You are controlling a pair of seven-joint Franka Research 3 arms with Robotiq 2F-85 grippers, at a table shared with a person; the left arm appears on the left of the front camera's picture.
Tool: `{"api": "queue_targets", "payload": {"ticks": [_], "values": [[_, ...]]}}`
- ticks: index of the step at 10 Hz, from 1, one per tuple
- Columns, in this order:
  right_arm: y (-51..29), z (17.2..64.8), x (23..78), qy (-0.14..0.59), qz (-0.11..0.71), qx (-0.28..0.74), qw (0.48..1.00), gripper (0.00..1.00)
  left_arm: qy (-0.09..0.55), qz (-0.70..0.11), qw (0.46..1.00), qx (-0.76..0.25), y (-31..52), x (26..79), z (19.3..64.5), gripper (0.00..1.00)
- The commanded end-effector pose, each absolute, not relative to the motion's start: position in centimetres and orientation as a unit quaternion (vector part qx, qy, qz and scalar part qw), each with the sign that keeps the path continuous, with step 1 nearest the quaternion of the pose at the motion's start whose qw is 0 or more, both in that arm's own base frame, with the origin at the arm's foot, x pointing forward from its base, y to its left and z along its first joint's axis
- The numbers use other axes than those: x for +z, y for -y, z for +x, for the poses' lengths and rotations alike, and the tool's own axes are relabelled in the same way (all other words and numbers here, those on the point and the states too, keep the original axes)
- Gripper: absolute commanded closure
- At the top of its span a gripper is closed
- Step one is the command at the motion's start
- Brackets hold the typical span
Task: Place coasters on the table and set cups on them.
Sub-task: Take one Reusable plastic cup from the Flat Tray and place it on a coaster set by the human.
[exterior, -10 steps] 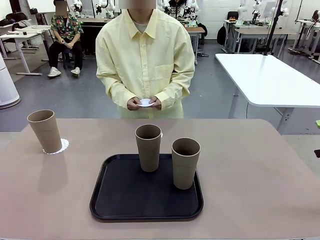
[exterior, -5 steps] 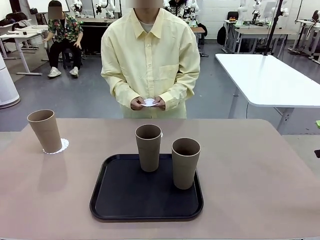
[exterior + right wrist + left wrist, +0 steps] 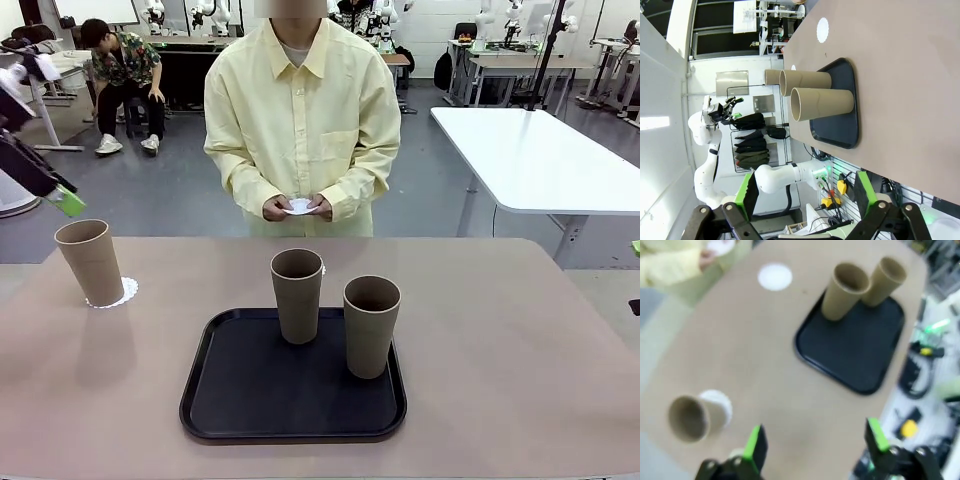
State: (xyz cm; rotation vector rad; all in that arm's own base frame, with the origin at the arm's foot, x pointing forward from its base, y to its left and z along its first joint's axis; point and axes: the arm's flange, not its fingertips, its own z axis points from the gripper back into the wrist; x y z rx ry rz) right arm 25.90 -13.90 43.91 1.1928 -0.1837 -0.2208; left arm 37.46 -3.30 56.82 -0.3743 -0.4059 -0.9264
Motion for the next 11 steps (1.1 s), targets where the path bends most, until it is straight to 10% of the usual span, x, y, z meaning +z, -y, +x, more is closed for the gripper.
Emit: {"api": "queue_targets", "payload": {"ticks": [1, 11], "values": [[14.0, 25.9, 43.9, 0.086, 0.565, -0.103, 0.814, 0.0, 0.193, -0.102, 0.858, -0.465, 4.8, 55.1, 38.9, 0.0], [14.0, 25.9, 43.9, 0.086, 0.565, -0.103, 0.814, 0.0, 0.168, -0.091, 0.837, -0.512, 7.1, 53.5, 39.7, 0.0]]}}
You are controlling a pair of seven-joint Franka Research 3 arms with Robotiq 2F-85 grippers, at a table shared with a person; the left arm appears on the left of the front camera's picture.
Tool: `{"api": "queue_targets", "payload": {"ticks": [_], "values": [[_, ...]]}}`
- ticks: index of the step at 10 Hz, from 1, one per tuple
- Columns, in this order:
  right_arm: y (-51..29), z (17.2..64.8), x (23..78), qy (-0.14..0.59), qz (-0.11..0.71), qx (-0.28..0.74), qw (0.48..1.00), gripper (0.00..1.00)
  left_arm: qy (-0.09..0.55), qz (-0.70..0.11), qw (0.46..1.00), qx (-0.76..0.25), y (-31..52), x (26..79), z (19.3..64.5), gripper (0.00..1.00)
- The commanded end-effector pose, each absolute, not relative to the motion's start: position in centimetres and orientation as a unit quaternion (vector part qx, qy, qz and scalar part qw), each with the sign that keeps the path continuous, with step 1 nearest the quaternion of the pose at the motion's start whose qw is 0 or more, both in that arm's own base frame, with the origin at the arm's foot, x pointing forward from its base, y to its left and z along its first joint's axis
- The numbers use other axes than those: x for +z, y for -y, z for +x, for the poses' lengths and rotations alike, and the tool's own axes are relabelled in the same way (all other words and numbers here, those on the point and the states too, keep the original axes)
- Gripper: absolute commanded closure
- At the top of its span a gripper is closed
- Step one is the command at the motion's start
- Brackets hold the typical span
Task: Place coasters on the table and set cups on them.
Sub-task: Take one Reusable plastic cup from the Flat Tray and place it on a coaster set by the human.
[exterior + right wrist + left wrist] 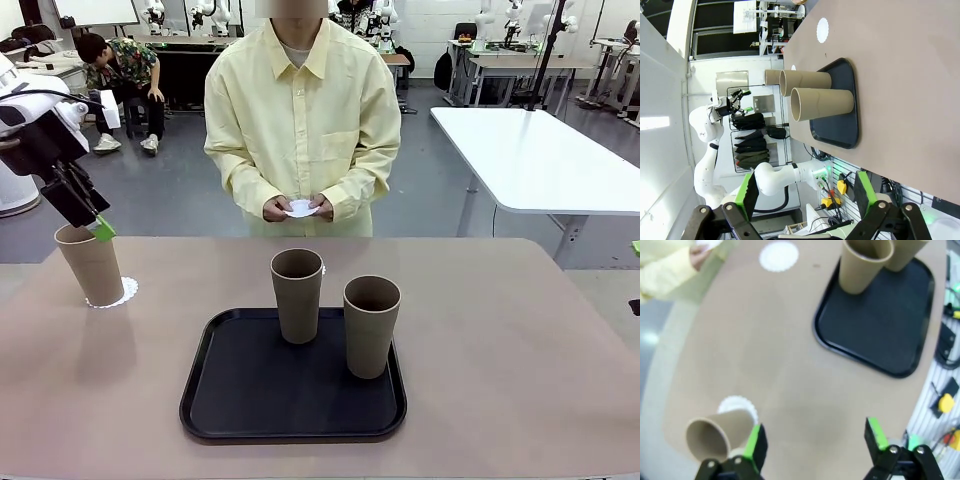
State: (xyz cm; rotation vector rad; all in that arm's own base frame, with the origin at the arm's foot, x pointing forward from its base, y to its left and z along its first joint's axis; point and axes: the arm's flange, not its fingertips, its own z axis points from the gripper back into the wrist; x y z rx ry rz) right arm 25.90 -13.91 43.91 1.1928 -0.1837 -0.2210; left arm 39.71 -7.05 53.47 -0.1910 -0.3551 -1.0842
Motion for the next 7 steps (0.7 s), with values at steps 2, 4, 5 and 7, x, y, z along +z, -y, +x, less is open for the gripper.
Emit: {"api": "queue_targets", "payload": {"ticks": [2, 4, 5, 7], "values": [[14.0, 25.9, 43.9, 0.086, 0.565, -0.103, 0.814, 0.0, 0.151, -0.17, 0.772, -0.593, 11.5, 50.8, 44.2, 0.0], [14.0, 25.9, 43.9, 0.086, 0.565, -0.103, 0.814, 0.0, 0.192, -0.178, 0.713, -0.65, 15.1, 49.9, 46.1, 0.0], [14.0, 25.9, 43.9, 0.086, 0.565, -0.103, 0.814, 0.0, 0.227, -0.194, 0.688, -0.661, 15.6, 49.1, 46.3, 0.0], [14.0, 25.9, 43.9, 0.086, 0.565, -0.103, 0.814, 0.0, 0.311, -0.246, 0.663, -0.635, 14.5, 46.3, 45.3, 0.0]]}}
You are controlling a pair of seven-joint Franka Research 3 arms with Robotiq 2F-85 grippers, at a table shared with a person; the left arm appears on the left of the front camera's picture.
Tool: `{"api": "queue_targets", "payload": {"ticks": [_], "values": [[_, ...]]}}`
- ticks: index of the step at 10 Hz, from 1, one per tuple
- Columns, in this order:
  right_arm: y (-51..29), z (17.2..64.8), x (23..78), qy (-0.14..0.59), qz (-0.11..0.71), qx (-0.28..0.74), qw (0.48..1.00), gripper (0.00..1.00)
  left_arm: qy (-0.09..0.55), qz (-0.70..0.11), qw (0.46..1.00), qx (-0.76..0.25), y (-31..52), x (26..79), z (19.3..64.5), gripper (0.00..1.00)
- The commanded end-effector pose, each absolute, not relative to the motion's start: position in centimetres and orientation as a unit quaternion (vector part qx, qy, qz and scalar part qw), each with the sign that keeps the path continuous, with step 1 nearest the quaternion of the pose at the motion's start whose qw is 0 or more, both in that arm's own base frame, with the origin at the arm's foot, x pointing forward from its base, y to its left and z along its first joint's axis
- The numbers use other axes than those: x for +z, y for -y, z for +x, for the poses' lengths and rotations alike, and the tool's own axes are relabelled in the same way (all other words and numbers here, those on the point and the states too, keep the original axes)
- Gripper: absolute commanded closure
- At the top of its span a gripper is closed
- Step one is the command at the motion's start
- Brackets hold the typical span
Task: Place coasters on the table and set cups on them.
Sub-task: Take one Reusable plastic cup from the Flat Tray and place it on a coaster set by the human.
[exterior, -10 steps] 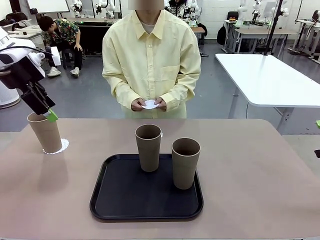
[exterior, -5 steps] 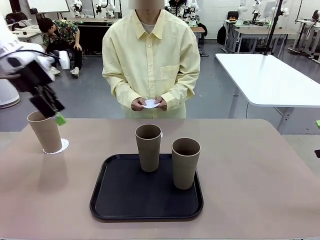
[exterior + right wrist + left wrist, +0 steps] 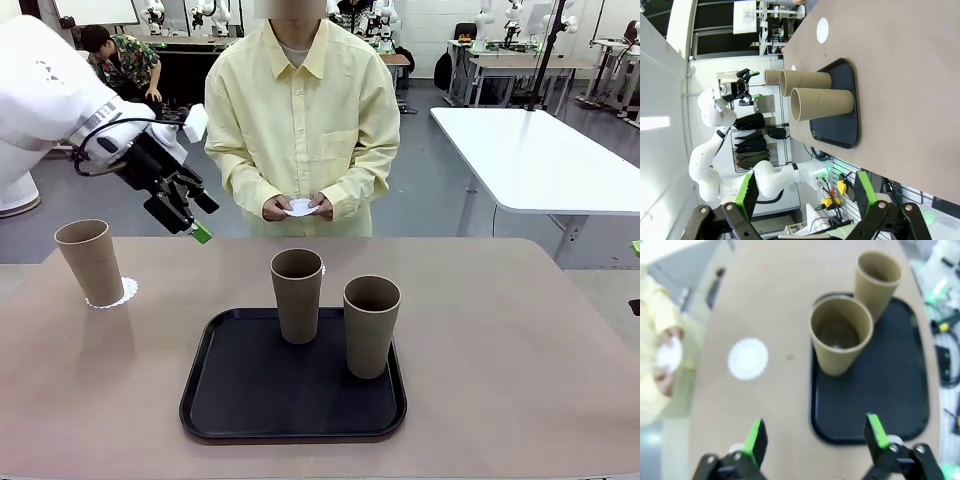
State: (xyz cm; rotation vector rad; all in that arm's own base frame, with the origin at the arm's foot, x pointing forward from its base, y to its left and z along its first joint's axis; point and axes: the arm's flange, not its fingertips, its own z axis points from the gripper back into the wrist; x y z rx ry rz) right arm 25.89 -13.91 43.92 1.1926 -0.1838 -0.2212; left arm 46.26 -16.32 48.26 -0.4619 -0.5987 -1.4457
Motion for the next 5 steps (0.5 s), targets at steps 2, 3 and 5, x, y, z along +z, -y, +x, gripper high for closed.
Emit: {"api": "queue_targets", "payload": {"ticks": [2, 3, 5], "values": [[14.0, 25.9, 43.9, 0.086, 0.565, -0.103, 0.814, 0.0, 0.38, -0.314, 0.625, -0.605, 13.2, 43.7, 43.7, 0.0], [14.0, 25.9, 43.9, 0.086, 0.565, -0.103, 0.814, 0.0, 0.407, -0.346, 0.618, -0.577, 13.0, 42.8, 43.2, 0.0], [14.0, 25.9, 43.9, 0.086, 0.565, -0.103, 0.814, 0.0, 0.405, -0.364, 0.62, -0.565, 12.9, 41.9, 43.1, 0.0]]}}
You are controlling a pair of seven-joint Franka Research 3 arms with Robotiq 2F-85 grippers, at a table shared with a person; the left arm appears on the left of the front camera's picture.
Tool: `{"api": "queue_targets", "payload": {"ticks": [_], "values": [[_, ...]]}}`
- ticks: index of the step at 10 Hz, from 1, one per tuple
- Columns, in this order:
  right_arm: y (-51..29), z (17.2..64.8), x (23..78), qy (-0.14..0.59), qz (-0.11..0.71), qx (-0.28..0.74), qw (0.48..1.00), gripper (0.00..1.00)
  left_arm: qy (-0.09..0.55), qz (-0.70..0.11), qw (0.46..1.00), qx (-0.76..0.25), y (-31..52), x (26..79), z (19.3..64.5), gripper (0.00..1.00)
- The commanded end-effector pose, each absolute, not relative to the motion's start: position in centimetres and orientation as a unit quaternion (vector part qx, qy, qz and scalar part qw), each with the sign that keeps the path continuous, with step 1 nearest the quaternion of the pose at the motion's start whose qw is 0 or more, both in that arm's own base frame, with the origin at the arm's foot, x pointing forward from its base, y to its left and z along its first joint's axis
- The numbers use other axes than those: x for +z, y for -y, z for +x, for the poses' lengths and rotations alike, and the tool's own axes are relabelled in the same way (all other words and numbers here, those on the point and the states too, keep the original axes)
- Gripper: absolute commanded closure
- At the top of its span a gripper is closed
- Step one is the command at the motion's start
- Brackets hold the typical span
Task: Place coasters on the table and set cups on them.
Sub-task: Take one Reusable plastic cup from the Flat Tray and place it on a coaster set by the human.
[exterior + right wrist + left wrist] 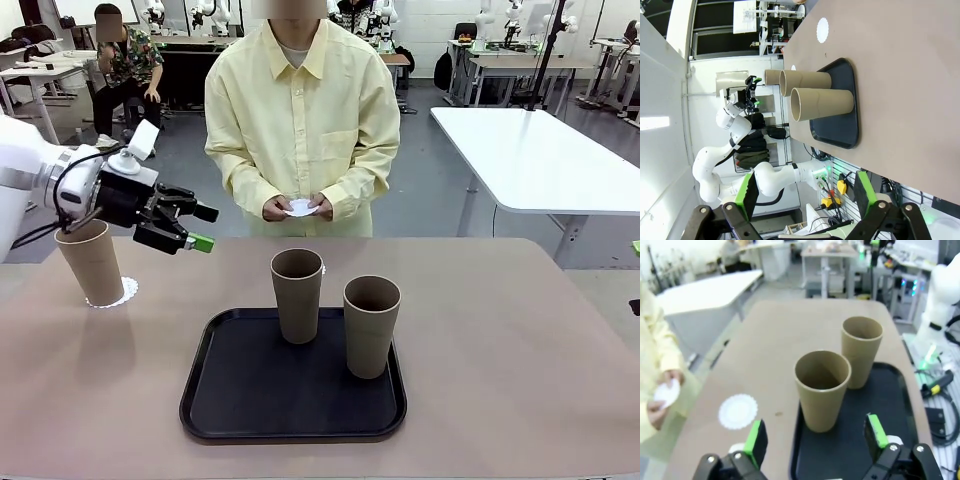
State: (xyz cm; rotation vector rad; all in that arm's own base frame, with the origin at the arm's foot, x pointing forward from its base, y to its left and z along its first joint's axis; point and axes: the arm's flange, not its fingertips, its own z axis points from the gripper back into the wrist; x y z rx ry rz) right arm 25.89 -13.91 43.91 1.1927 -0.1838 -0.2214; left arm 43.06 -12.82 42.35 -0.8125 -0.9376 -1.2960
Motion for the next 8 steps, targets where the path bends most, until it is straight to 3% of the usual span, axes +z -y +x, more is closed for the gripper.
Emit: {"api": "queue_targets", "payload": {"ticks": [1, 8], "values": [[13.99, 25.92, 43.92, 0.086, 0.565, -0.103, 0.814, 0.0, 0.405, -0.331, 0.629, -0.575, 13.08, 43.17, 43.54, 0.0], [13.99, 25.92, 43.92, 0.086, 0.565, -0.103, 0.814, 0.0, 0.405, -0.331, 0.629, -0.575, 13.08, 43.17, 43.54, 0.0]]}}
